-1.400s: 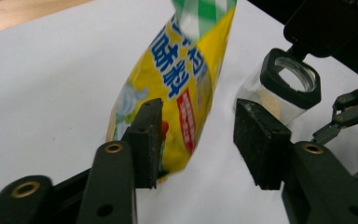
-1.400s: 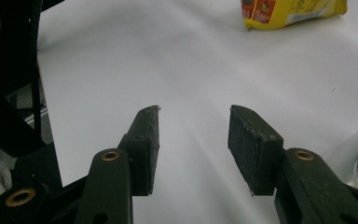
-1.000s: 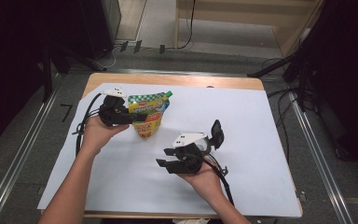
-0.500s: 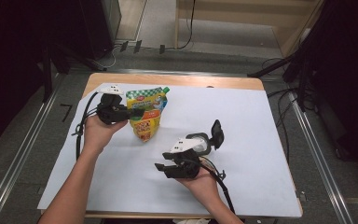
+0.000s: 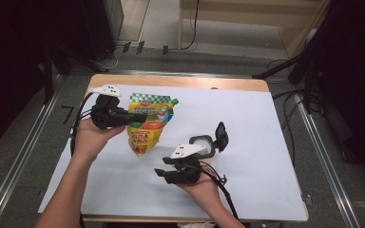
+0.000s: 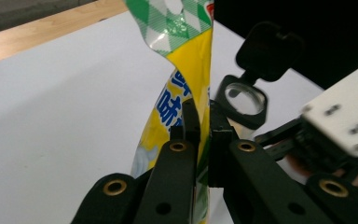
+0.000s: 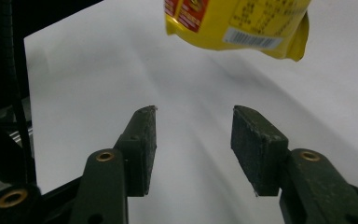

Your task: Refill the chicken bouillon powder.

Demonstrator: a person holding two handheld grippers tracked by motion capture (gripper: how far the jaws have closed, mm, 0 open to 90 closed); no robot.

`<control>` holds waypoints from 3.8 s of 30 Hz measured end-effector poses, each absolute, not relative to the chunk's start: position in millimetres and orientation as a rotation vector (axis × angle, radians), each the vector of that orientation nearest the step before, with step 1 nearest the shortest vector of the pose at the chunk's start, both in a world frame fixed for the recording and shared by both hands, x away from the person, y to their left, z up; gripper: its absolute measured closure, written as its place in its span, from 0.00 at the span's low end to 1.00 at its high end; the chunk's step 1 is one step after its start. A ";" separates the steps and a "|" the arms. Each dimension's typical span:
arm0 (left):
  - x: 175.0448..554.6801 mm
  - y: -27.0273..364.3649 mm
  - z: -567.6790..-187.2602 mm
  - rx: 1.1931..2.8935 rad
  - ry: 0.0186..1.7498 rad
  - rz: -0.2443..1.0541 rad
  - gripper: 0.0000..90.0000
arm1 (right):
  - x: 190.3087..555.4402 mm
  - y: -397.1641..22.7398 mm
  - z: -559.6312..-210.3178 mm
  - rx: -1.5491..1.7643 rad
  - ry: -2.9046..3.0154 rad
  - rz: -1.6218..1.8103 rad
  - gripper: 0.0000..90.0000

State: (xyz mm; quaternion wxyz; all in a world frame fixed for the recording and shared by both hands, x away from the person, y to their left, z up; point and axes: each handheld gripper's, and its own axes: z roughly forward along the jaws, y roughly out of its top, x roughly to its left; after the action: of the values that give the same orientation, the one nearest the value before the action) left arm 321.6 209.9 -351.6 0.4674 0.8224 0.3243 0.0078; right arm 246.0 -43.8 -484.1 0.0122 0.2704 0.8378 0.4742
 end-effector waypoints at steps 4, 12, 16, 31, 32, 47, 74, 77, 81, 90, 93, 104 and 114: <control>313.2 210.3 -345.6 1.999 0.787 0.001 1.00 | 246.3 -35.8 -486.6 0.852 2.629 1.460 0.58; 298.1 213.9 -337.6 2.004 0.774 -0.018 1.00 | 251.3 -22.3 -492.5 0.863 2.619 1.429 0.58; 289.4 212.4 -331.7 1.997 0.745 -0.038 1.00 | 255.3 -20.2 -493.1 0.895 2.587 1.434 0.59; 276.5 184.7 -326.6 2.013 0.637 -0.121 1.00 | 254.7 -27.8 -501.9 0.956 2.409 1.469 0.88; 276.0 183.4 -326.5 2.012 0.633 -0.121 1.00 | 254.5 -28.7 -502.4 0.956 2.399 1.476 0.90; 276.9 186.3 -324.3 1.907 0.647 -0.253 1.00 | 248.3 -33.4 -509.1 0.985 2.274 1.581 0.90; 285.2 165.7 -344.4 2.027 0.740 -0.089 0.93 | 238.3 -32.9 -502.3 0.837 2.322 1.562 0.79; 286.2 162.6 -346.9 2.034 0.737 -0.094 0.93 | 236.1 -31.7 -501.8 0.807 2.323 1.556 0.78; 287.2 158.3 -350.1 2.046 0.739 -0.093 0.91 | 231.7 -28.7 -500.1 0.757 2.330 1.540 0.76; 288.5 148.5 -355.8 2.080 0.733 -0.088 0.89 | 223.9 -25.1 -494.8 0.713 2.331 1.538 0.72; 288.9 145.0 -358.1 2.089 0.731 -0.090 0.88 | 222.0 -24.3 -493.2 0.701 2.335 1.543 0.71; 290.4 133.3 -368.4 2.140 0.725 -0.091 0.82 | 220.2 -25.7 -491.3 0.740 2.374 1.580 0.70; 290.8 128.5 -370.8 2.151 0.747 -0.148 0.83 | 211.5 -26.7 -485.3 0.748 2.403 1.610 0.68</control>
State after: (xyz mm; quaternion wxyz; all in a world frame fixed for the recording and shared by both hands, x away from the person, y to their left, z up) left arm 290.8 128.5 -370.8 0.4166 0.8570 0.2975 -0.0590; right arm 211.5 -26.7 -485.3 0.0767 0.2495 0.8020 0.5373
